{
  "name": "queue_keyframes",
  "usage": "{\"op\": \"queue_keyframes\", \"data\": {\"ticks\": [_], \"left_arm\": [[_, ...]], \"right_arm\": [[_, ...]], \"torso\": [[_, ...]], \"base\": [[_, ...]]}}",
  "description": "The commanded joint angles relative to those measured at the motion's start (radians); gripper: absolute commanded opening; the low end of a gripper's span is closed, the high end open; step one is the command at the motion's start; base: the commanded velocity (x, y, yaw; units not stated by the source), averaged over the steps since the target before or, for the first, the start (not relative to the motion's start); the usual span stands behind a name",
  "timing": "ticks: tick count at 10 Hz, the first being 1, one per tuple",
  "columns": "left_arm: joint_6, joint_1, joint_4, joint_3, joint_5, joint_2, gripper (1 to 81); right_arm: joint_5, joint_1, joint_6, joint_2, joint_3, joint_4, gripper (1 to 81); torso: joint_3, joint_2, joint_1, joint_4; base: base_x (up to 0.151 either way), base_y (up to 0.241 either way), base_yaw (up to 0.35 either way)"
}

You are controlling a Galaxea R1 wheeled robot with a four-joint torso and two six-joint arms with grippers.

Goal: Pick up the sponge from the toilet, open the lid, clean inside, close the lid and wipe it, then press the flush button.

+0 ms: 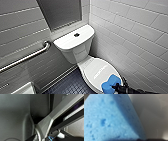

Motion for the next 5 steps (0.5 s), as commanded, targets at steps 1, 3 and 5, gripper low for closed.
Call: {"op": "queue_keyframes", "data": {"ticks": [1,3,5], "left_arm": [[0.011,0.008,-0.001,0.038,0.078,-0.011,81.1],[0.013,0.008,-0.001,0.041,0.078,-0.011,81.1],[0.013,0.008,0.000,0.039,0.078,-0.011,81.1]], "right_arm": [[-0.104,-0.016,0.003,-0.190,0.151,-0.008,1.0],[-0.061,-0.059,0.001,-0.254,0.205,-0.008,1.0],[-0.027,-0.154,0.000,-0.298,0.206,-0.031,1.0]], "torso": [[0.000,0.000,0.000,0.000],[0.000,0.000,0.000,0.000],[0.000,0.000,0.000,0.000]], "base": [[0.000,0.000,0.000],[0.000,0.000,0.000],[0.000,0.000,0.000]]}}
